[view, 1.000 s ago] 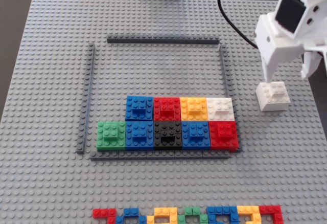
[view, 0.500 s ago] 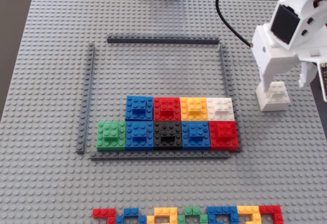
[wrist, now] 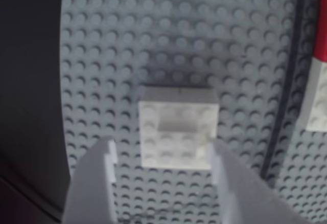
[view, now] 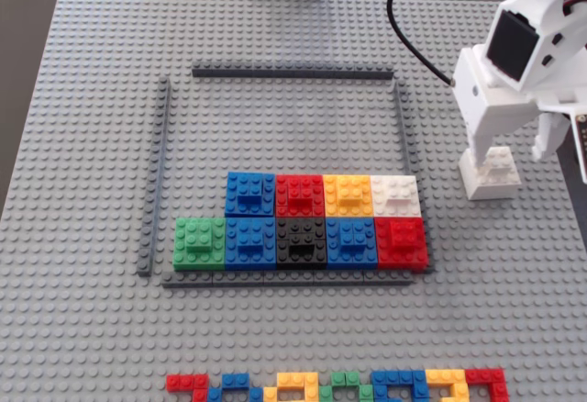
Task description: Grab the cube and place it into the grid
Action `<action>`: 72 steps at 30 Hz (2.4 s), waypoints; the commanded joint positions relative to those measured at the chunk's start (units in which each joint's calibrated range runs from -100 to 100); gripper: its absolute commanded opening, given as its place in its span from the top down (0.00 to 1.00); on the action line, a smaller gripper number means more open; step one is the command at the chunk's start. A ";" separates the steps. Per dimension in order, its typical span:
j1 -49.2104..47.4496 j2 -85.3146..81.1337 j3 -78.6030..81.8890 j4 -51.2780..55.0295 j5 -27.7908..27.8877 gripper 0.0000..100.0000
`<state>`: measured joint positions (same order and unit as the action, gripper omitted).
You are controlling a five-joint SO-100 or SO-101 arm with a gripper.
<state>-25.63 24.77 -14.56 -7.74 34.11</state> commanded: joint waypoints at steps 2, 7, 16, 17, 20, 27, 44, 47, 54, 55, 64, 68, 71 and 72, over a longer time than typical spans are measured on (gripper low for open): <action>-0.19 -1.38 -3.61 -0.61 0.15 0.81; -0.04 -1.55 -3.70 -0.61 0.29 0.86; 0.33 -2.07 -3.88 -0.08 0.73 0.92; 0.33 -2.32 -3.88 -0.03 0.78 0.93; 0.55 -3.36 -4.15 0.41 0.78 0.96; 0.99 -9.81 -4.42 2.12 1.42 0.97; 10.71 -36.03 8.81 3.15 8.16 0.97; 14.10 -40.76 13.88 2.81 10.01 0.97; 20.73 -49.36 22.95 2.22 13.82 0.97; 21.61 -50.39 23.94 2.22 14.31 0.97; 32.15 -56.41 35.00 -0.32 20.02 0.97; 37.60 -57.53 40.53 -3.35 23.30 0.97; 40.91 -57.10 42.88 -5.20 25.30 0.97; 41.87 -56.41 43.15 -5.60 25.98 0.97</action>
<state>11.92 -29.26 28.07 -10.82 57.46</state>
